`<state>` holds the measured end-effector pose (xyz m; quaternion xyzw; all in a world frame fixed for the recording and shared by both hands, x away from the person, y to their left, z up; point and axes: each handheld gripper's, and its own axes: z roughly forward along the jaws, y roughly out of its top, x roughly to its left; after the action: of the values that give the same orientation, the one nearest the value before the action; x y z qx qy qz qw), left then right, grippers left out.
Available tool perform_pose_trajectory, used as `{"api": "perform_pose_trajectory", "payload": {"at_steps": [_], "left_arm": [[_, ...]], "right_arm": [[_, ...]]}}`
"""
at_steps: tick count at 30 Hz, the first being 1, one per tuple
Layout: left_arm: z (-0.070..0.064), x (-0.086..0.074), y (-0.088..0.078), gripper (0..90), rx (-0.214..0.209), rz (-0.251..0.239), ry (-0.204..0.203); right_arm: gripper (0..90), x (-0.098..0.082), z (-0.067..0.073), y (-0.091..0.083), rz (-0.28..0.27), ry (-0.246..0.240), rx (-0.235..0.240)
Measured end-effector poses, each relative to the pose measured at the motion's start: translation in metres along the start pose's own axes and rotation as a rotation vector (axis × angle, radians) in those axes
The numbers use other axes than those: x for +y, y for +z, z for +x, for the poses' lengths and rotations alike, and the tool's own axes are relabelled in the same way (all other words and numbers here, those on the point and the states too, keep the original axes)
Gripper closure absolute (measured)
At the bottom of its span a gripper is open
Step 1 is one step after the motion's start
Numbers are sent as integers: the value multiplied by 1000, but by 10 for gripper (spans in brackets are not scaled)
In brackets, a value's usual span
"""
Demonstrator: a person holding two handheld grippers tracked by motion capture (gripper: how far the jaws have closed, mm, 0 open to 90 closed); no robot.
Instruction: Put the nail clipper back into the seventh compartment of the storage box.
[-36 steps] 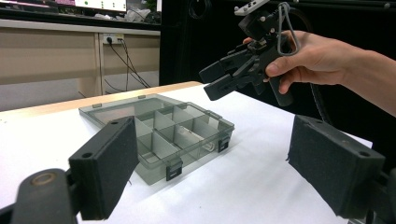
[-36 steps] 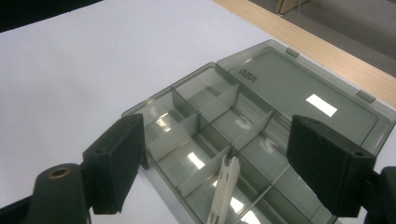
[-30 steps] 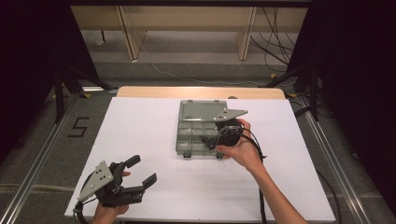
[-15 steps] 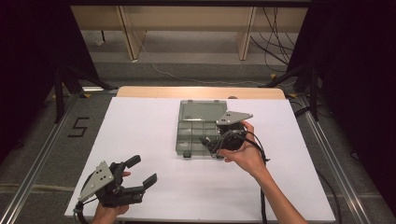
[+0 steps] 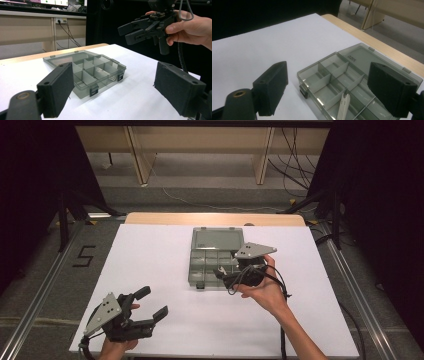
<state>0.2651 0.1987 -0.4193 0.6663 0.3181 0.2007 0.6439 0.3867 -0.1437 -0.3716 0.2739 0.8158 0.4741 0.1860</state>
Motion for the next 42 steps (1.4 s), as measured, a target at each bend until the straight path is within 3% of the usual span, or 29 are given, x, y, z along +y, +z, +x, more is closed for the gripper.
{"api": "perform_pose_trajectory", "payload": {"at_steps": [11, 24, 42], "left_arm": [[0, 0, 0, 152, 0, 0, 0], [0, 0, 0, 152, 5, -3, 2], [1, 1, 0, 152, 6, -5, -1]], "right_arm": [[174, -6, 5, -10, -28, 6, 11], [172, -13, 9, -18, -98, 10, 7], [173, -31, 13, -27, -121, 29, 17]]}}
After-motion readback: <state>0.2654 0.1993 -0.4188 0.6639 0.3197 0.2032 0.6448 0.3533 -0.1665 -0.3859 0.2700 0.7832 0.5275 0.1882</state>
